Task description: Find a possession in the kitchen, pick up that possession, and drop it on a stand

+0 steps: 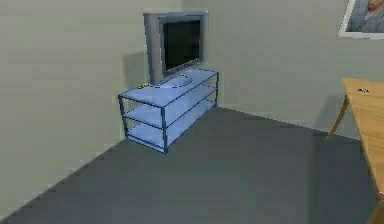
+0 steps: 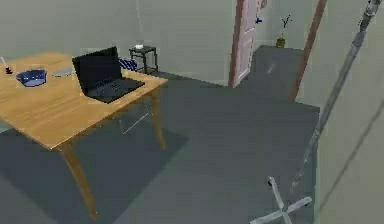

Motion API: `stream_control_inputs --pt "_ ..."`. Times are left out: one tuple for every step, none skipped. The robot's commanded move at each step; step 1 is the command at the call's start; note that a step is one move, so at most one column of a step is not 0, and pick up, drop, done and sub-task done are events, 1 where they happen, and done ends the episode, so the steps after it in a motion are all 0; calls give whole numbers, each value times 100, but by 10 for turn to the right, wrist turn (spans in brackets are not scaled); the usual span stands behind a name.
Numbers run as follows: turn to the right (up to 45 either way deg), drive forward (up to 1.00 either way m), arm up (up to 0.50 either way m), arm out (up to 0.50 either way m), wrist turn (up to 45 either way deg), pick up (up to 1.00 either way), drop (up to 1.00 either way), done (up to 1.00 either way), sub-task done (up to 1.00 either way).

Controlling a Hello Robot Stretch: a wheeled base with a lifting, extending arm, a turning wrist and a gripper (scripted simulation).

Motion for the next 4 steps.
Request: stream_control_inputs --pt "-450 0 0 0 0 0 0 0 0" --pt "-450 0 0 0 0 0 0 0 0" --pt "-450 0 0 0 0 0 0 0 0" --pt "-330 0 0 0 0 0 0 0 0"
